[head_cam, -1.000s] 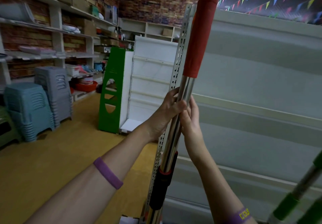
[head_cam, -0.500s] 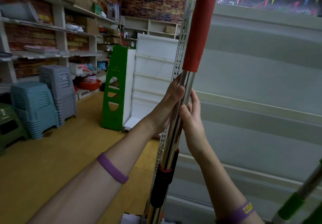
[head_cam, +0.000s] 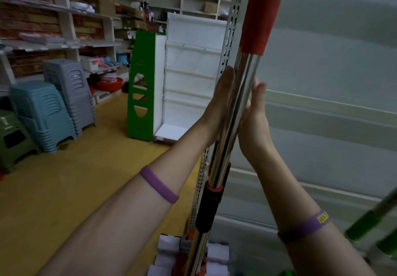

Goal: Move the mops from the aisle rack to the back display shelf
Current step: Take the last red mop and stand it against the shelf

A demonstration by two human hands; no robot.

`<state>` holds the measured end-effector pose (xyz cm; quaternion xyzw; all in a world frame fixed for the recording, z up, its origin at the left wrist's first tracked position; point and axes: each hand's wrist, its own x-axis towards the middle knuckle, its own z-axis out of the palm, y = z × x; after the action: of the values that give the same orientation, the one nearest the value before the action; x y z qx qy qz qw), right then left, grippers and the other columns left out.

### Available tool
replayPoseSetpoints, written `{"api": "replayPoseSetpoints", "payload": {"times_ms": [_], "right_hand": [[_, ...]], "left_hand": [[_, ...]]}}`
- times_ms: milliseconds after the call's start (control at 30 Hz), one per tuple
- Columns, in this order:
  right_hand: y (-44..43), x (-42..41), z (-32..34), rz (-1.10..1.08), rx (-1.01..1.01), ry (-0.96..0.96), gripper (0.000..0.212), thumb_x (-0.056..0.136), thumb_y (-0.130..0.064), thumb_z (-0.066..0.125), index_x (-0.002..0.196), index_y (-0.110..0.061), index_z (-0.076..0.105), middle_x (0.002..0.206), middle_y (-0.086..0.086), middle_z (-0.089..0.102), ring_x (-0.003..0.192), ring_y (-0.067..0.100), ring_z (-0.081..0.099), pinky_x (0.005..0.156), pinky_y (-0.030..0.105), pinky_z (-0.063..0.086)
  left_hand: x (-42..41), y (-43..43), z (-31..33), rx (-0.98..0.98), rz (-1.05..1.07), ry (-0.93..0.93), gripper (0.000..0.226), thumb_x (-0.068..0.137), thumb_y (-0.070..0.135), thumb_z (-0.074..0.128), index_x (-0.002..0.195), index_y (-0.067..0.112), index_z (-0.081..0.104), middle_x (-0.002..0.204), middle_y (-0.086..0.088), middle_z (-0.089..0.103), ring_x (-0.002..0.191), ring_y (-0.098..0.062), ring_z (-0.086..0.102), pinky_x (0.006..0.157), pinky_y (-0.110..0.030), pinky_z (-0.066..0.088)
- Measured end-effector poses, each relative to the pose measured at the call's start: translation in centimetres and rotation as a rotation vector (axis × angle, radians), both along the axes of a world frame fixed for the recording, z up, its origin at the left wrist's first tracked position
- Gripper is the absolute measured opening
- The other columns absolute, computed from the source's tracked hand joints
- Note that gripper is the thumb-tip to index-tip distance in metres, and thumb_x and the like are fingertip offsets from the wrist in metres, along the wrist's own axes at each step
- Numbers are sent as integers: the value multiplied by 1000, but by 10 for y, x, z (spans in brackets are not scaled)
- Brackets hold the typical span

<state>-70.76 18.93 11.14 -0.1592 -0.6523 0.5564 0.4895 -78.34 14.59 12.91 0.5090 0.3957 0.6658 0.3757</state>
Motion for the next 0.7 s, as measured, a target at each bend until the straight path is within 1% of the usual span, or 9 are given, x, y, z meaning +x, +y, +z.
{"api": "replayPoseSetpoints", "payload": {"times_ms": [100, 167, 233, 300, 367, 433, 533, 600, 700], "right_hand": [[5, -14, 0, -41, -85, 35, 114, 61, -97, 49, 151, -28, 39, 152, -3, 48, 141, 11, 43, 120, 44, 29], [3, -15, -9, -49, -110, 36, 101, 72, -90, 48, 152, -28, 39, 153, -3, 46, 142, 13, 42, 121, 45, 29], [-1, -14, -21, -72, -129, 39, 102, 72, -90, 48, 152, -27, 39, 153, -2, 46, 141, 12, 43, 120, 44, 30], [-5, -11, -31, -104, -160, 39, 109, 66, -93, 47, 151, -25, 41, 152, -2, 48, 139, 10, 45, 120, 40, 32], [-7, -7, -45, -125, -194, -5, 99, 72, -86, 40, 149, -24, 45, 149, -1, 52, 137, 11, 48, 120, 40, 33], [-7, -4, -65, -133, -224, -71, 92, 77, -82, 33, 148, -25, 47, 148, 0, 53, 137, 13, 49, 120, 41, 32], [-18, 4, -103, -147, -280, -167, 91, 79, -82, 29, 148, -26, 46, 149, 0, 52, 138, 14, 47, 120, 41, 32], [-28, 10, -132, -136, -322, -204, 95, 76, -88, 32, 148, -29, 46, 150, -2, 51, 139, 12, 46, 121, 42, 30], [-51, 16, -167, -155, -436, -230, 91, 78, -83, 35, 145, -25, 51, 143, 0, 57, 134, 13, 51, 118, 41, 36]], "left_hand": [[3, 9, -7, -54, 71, -37, 75, 92, 63, 43, 147, 13, 42, 148, -14, 47, 138, -26, 43, 117, -44, 30], [3, 11, -15, -54, 84, -39, 72, 93, 61, 41, 148, 15, 42, 149, -15, 45, 138, -25, 43, 118, -43, 30], [4, 6, -26, -76, 115, -48, 63, 101, 51, 33, 147, 9, 41, 148, -17, 46, 138, -27, 43, 116, -39, 31], [8, 0, -46, -110, 111, -101, 52, 106, 43, 27, 138, 8, 50, 137, -11, 57, 132, -25, 49, 107, -31, 37], [12, -3, -69, -82, 47, -153, 44, 108, 35, 22, 116, 17, 61, 106, 4, 72, 110, -11, 63, 95, -23, 44], [13, -8, -86, -116, 69, -225, 46, 109, 31, 17, 106, 19, 61, 89, 11, 74, 93, -1, 67, 85, -17, 48], [11, -15, -116, -189, 150, -280, 53, 106, 42, 15, 112, 16, 61, 100, 5, 73, 100, -8, 67, 93, -25, 47], [13, -21, -142, -228, 172, -308, 61, 102, 54, 23, 124, 12, 61, 120, -5, 68, 117, -18, 62, 105, -35, 43], [22, -35, -179, -307, 191, -396, 75, 92, 66, 32, 141, 13, 50, 137, -11, 57, 129, -25, 53, 106, -37, 40]]}}
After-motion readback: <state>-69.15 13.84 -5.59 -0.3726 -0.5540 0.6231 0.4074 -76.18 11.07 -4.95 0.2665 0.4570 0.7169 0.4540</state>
